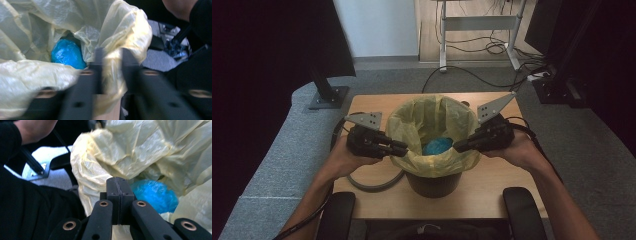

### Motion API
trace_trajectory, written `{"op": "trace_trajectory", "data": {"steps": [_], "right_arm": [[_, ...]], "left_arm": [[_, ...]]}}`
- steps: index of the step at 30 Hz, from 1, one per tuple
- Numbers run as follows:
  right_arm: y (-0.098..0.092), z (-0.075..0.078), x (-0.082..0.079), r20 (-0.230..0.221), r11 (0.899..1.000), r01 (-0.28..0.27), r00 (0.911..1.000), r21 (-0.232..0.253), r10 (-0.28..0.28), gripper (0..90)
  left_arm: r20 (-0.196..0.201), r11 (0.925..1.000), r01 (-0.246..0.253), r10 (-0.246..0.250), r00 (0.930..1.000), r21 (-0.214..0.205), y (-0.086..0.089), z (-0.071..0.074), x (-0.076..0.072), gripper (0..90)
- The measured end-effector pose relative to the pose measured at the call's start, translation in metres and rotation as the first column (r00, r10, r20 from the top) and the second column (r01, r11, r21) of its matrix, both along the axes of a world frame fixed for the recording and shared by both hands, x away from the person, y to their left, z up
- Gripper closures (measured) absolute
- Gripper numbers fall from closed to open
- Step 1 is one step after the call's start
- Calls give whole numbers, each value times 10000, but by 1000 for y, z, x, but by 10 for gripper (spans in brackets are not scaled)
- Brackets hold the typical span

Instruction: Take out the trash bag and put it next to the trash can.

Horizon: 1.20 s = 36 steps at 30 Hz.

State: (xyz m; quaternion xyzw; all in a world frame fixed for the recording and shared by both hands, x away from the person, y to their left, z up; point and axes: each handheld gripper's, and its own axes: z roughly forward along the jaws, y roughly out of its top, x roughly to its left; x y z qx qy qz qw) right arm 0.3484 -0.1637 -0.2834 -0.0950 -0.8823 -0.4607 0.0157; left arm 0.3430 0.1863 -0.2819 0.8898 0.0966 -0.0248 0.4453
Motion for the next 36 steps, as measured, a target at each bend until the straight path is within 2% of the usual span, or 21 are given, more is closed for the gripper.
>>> {"op": "trace_trajectory", "data": {"steps": [1, 3, 4, 7, 8, 10, 12, 14, 15, 17, 19, 21, 24, 27, 29, 33, 34, 36], "right_arm": [[0, 1, 1, 23, 9999, 87, 10000, 64, -87, 893], [0, 3, 5, 69, 9996, 226, 9997, 170, -227, 894], [1, 4, 6, 107, 9993, 306, 9995, 217, -308, 894], [3, 5, 10, 138, 9987, 474, 9988, 211, -477, 894], [4, 5, 11, 165, 9983, 546, 9984, 221, -550, 894], [4, 5, 13, 200, 9976, 636, 9977, 268, -642, 895], [5, 7, 14, 229, 9969, 689, 9973, 372, -698, 895], [5, 8, 13, 307, 9966, 711, 9969, 420, -724, 894], [4, 9, 13, 351, 9965, 710, 9967, 448, -726, 894], [3, 11, 12, 367, 9960, 709, 9967, 538, -730, 894], [1, 12, 11, 415, 9953, 734, 9962, 638, -761, 894], [0, 13, 11, 424, 9946, 743, 9961, 721, -775, 893], [-2, 14, 12, 551, 9930, 879, 9942, 792, -923, 893], [-1, 13, 16, 592, 9908, 1115, 9915, 767, -1162, 893], [0, 11, 20, 626, 9892, 1271, 9893, 732, -1317, 892], [4, 7, 27, 761, 9877, 1480, 9855, 501, -1515, 878], [4, 6, 29, 774, 9866, 1568, 9841, 441, -1598, 854], [3, 3, 33, 725, 9832, 1784, 9809, 377, -1808, 739]], "left_arm": [[-52, 9999, -48, 47, 10000, -147, -1, 1, 0, 594], [-389, 9992, 147, -161, 9991, -381, -6, 3, 0, 474], [-369, 9994, 199, -210, 9991, -294, -9, 3, -1, 421], [-256, 9983, 455, -446, 9987, 363, -20, 0, -4, 393], [-316, 9977, 519, -505, 9982, 444, -22, -1, -4, 398], [-244, 9962, 590, -575, 9980, 644, -26, -2, -6, 468], [-285, 9941, 733, -712, 9971, 794, -28, -3, -7, 618], [-377, 9932, 903, -877, 9954, 741, -28, -1, -8, 735], [-148, 9946, 745, -736, 9972, 722, -28, 1, -10, 804], [-161, 9967, 520, -511, 9986, 619, -25, 5, -10, 875], [-107, 9984, 250, -245, 9996, 506, -22, 9, -8, 887], [-129, 9997, -149, 152, 9998, 204, -16, 13, -4, 887], [-63, 9971, -767, 767, 9970, -20, -6, 19, 3, 888], [331, 9887, -1472, 1462, 9887, 294, -2, 21, 9, 888], [247, 9844, -1735, 1728, 9846, 282, 1, 20, 17, 888], [379, 9745, -2175, 2156, 9757, 551, 3, 17, 29, 888], [440, 9699, -2346, 2321, 9717, 655, 3, 16, 33, 889], [414, 9658, -2515, 2492, 9676, 637, 4, 15, 38, 889]]}}
